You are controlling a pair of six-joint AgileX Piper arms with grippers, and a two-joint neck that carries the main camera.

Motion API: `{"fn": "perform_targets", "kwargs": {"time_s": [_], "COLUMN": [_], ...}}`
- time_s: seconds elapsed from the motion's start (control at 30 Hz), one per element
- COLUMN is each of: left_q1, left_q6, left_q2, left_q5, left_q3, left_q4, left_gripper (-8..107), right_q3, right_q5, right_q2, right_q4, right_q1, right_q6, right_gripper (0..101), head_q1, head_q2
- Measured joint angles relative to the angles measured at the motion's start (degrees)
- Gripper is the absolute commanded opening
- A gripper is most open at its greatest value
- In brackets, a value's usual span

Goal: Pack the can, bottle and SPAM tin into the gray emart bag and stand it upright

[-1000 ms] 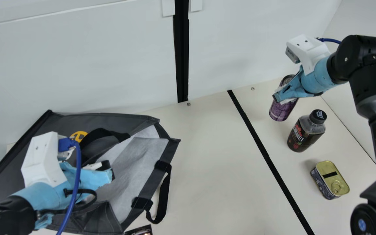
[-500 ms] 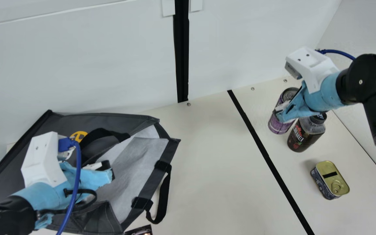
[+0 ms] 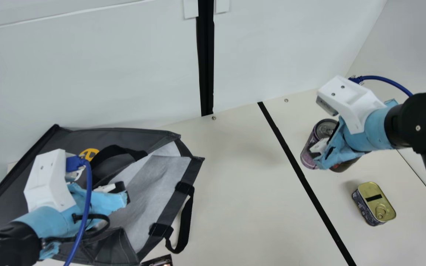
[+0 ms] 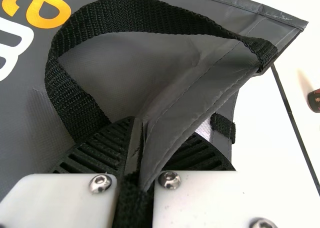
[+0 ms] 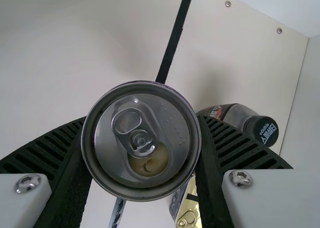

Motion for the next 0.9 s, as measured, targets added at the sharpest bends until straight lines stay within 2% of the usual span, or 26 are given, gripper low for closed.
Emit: {"fn": "perform_targets", "kwargs": {"time_s": [0.9], "left_q1": [0.00], "left_q6": [0.00], "left_q2": [0.00], "left_q5": [0.00], "left_q3": [0.00], "left_q4": [0.00], "left_gripper": [-8], "right_q3": [11.08], "right_q5": [-0.01], "right_q2": [-10.44], "right_q4": [4.60], "right_q1": [8.36], "right_q6": [-1.64], "right_gripper": [0], "head_q1": [0.00], "head_q2": [0.09]}}
